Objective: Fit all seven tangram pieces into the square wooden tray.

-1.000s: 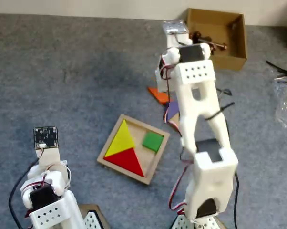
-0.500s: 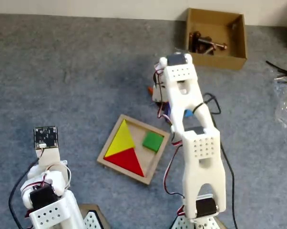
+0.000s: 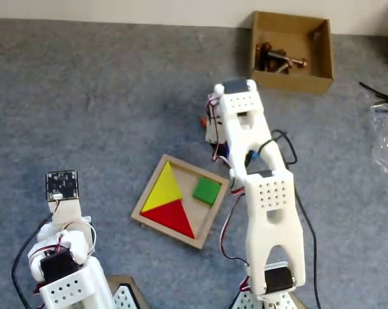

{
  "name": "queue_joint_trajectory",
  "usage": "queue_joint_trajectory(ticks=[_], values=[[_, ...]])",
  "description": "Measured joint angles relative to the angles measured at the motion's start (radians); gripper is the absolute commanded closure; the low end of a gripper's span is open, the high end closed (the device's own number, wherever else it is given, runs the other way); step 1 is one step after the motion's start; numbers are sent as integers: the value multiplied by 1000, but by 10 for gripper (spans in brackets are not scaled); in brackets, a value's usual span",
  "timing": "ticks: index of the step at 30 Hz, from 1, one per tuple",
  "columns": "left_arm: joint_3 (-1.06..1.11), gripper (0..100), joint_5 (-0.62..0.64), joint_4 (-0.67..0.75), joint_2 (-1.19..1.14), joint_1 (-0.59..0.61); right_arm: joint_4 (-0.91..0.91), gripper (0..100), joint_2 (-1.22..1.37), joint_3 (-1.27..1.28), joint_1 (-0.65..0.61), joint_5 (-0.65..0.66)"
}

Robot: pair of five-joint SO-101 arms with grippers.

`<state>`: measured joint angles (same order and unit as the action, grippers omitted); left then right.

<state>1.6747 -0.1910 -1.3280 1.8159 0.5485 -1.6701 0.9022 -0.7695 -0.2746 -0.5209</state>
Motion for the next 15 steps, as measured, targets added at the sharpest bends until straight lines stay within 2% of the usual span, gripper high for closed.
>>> queue_joint_trajectory(ticks=[8,15], values=[[0,995,0,0,0,0,0,779,0,0,3,115],[0,995,0,0,0,0,0,779,0,0,20,133]])
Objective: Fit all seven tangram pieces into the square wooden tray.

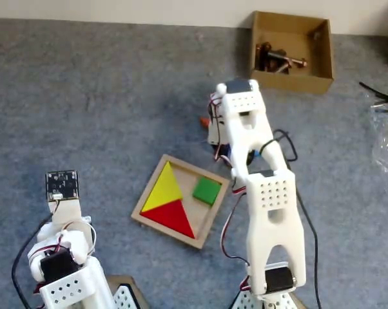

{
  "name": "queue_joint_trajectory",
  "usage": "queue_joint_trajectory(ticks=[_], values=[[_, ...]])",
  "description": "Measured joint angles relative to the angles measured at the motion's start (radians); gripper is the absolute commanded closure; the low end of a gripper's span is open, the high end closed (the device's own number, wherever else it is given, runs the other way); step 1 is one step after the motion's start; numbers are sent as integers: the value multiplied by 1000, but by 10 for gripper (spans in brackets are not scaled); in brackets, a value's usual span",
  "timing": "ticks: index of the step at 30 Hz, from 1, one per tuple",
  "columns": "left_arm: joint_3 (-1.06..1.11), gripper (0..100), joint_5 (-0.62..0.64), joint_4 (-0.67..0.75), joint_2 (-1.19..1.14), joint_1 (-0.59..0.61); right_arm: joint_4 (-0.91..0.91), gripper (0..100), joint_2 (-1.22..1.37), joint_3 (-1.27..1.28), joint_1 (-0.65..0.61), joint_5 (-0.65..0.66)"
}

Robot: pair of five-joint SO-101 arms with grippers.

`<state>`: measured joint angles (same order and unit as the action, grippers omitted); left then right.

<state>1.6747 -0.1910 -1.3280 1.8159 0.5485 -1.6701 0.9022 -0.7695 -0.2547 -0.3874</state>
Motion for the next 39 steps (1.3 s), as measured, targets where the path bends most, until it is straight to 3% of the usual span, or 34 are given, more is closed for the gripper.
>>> queue_joint_trajectory(ticks=[8,17,21,29,33,39], values=[[0,995,0,0,0,0,-6,783,0,0,12,18],[0,995,0,0,0,0,-54,939,0,-2,25,308],[0,995,0,0,0,0,-71,939,0,-2,25,407],[0,995,0,0,0,0,-71,920,0,-2,25,483],[0,995,0,0,0,0,-71,865,-3,-2,23,494],[0,995,0,0,0,0,-71,861,-55,5,23,497]])
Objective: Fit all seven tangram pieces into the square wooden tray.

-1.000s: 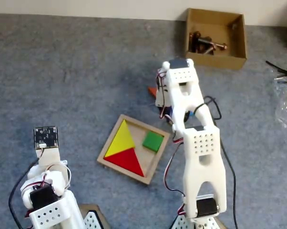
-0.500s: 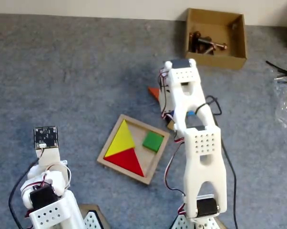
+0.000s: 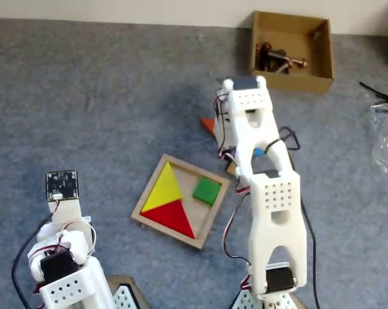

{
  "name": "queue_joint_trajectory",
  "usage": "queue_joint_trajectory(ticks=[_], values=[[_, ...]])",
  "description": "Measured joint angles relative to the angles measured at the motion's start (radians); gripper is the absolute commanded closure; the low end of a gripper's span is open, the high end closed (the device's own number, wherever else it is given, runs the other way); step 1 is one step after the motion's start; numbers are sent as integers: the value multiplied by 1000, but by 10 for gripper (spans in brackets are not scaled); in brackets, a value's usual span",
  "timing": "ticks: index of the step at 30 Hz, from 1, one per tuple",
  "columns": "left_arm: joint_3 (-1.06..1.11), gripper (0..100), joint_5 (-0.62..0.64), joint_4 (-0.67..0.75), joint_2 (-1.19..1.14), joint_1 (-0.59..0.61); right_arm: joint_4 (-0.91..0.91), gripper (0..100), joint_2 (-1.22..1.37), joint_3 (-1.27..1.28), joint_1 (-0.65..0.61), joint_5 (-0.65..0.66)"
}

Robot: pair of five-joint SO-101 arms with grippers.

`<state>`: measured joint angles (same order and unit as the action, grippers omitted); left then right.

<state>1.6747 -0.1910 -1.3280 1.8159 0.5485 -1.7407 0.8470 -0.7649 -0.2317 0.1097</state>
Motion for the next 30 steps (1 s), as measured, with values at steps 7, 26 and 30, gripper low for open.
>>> queue_joint_trajectory(ticks=[7,26,30], values=[[0,995,0,0,0,0,0,861,-6,17,-20,2],[0,995,0,0,0,0,-3,860,-112,91,-64,-35],[0,995,0,0,0,0,-3,860,-218,221,-66,-35]])
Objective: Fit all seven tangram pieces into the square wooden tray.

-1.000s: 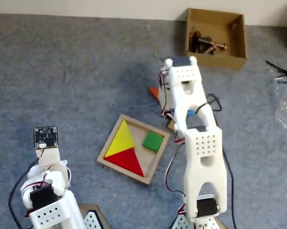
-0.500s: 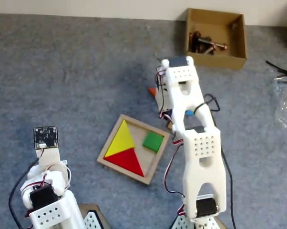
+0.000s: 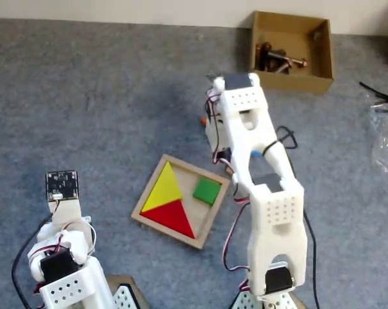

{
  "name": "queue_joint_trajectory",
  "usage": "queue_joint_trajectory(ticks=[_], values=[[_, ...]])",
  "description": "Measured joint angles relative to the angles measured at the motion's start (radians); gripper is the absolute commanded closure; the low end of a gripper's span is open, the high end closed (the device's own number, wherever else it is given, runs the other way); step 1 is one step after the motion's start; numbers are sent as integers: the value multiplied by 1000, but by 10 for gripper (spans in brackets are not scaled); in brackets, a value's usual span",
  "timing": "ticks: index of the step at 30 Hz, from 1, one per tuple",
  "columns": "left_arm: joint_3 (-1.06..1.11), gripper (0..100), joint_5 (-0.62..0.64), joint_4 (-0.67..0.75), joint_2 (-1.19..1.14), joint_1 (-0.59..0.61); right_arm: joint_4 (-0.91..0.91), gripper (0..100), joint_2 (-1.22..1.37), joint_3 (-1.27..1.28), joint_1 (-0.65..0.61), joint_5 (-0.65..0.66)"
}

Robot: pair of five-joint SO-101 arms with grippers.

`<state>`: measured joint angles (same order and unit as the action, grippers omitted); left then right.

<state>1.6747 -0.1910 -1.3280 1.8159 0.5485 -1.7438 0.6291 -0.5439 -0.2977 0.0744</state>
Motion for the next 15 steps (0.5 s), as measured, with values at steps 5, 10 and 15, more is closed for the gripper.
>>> queue_joint_trajectory(ticks=[5,10,15], values=[[0,995,0,0,0,0,29,856,-52,129,-2,14],[0,995,0,0,0,0,51,793,-60,215,-38,77],[0,995,0,0,0,0,61,787,-60,218,-34,89]])
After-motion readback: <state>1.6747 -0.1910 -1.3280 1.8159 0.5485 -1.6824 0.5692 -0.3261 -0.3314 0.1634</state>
